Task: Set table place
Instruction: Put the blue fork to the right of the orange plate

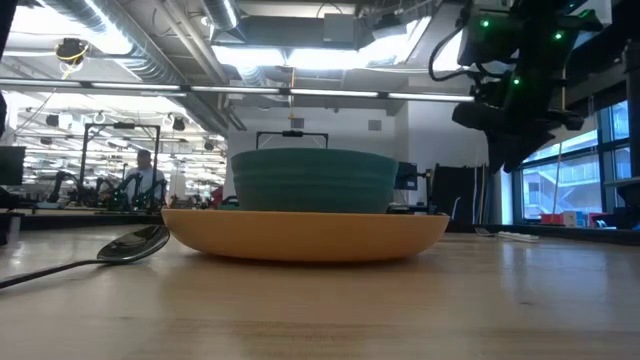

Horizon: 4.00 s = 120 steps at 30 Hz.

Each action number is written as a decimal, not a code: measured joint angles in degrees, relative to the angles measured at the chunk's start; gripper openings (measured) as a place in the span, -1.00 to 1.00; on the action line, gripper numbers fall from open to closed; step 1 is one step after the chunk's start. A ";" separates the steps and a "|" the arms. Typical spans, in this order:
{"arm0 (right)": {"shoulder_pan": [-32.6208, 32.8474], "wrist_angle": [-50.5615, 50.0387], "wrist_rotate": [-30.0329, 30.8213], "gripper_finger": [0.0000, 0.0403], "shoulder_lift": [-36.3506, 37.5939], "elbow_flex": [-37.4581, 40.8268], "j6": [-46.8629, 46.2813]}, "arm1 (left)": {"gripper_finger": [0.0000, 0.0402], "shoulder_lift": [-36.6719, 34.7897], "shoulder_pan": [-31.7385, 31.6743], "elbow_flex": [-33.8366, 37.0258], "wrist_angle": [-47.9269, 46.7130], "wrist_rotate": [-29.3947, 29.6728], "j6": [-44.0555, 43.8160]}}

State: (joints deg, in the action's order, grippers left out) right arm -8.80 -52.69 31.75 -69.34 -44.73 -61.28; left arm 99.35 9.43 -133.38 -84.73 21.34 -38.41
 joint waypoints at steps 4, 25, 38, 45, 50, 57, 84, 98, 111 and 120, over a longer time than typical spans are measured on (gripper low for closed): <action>0.00 -1.68 3.35 -0.33 0.00 0.48 -7.18 | -0.73 0.00 0.00 0.00 -0.02 0.00 0.00; -5.80 27.24 6.31 -0.32 -0.02 20.84 -14.49 | -0.80 0.02 0.00 0.01 -0.04 0.02 0.02; -9.69 37.34 2.64 -0.32 -0.04 25.58 -9.67 | -0.92 0.02 0.00 0.00 -0.04 0.02 0.02; -11.32 38.06 2.58 -0.32 -0.37 25.62 -8.73 | -0.98 0.02 0.00 0.00 -0.04 0.03 0.02; -11.74 39.81 0.82 -0.32 -4.90 25.60 -8.67 | -0.99 0.02 0.00 0.00 -0.05 0.02 0.02; -11.72 46.73 4.06 -0.32 -11.23 25.29 -8.47 | -0.91 0.02 0.00 0.00 -0.06 0.04 0.02; -11.05 47.39 3.34 -0.88 -8.45 22.80 -2.77 | -0.69 0.02 0.00 0.02 -0.04 0.04 0.02; -1.43 31.20 4.79 -0.88 8.11 11.99 2.89 | -0.82 0.04 0.01 0.02 -0.01 0.03 0.02; 26.08 27.59 4.63 -0.88 7.53 4.72 -11.53 | -0.94 0.04 0.00 0.02 0.10 0.04 0.02; 40.93 26.74 13.75 -0.88 -4.98 4.68 -33.96 | -1.00 0.04 -0.04 0.02 0.87 0.57 -0.34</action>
State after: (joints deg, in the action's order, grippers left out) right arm 32.13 -25.95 45.50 -74.32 -40.05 -95.24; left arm 99.39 9.39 -133.36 -83.85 21.91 -38.75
